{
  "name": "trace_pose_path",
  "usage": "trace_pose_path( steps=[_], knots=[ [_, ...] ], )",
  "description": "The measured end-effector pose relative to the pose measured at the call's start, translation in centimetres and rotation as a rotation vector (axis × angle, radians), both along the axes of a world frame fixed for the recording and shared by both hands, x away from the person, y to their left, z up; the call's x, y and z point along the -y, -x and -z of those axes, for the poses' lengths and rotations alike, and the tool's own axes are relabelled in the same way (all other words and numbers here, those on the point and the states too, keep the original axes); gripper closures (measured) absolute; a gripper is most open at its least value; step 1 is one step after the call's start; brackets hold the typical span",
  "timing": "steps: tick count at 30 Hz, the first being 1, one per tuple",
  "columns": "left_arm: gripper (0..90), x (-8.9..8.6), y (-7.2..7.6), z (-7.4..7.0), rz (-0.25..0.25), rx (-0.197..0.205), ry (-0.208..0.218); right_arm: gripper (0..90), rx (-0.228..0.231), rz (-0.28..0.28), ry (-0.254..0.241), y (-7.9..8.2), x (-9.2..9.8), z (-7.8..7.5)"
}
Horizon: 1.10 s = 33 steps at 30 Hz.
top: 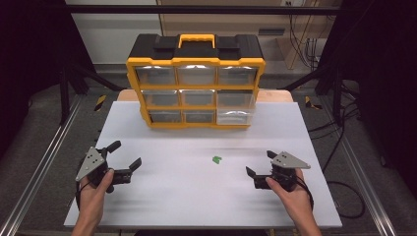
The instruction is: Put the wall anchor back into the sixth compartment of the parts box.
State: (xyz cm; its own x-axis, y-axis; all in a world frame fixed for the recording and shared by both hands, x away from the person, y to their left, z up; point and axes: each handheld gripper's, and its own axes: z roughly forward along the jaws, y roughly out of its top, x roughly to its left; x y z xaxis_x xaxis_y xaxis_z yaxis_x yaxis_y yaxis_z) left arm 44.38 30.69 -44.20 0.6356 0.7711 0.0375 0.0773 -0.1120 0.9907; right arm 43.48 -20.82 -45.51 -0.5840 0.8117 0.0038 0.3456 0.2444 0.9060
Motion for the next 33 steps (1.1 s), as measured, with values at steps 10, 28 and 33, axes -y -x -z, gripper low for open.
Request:
trace_pose_path(
  steps=[10,28,33],
  knots=[
    [0.9,0.0,0.0,0.0,0.005,-0.003,0.001,6.8,-0.066,-0.076,0.135,-2.1,-4.1,-0.9],
    [1.0,-0.1,-0.1,0.0,0.006,-0.004,0.004,28.2,-0.236,-0.140,0.299,-6.1,-8.8,-0.8],
    [1.1,-0.1,-0.1,0.0,0.006,-0.003,0.009,45.6,-0.258,-0.142,0.292,-7.1,-9.2,0.0]
  ],
)
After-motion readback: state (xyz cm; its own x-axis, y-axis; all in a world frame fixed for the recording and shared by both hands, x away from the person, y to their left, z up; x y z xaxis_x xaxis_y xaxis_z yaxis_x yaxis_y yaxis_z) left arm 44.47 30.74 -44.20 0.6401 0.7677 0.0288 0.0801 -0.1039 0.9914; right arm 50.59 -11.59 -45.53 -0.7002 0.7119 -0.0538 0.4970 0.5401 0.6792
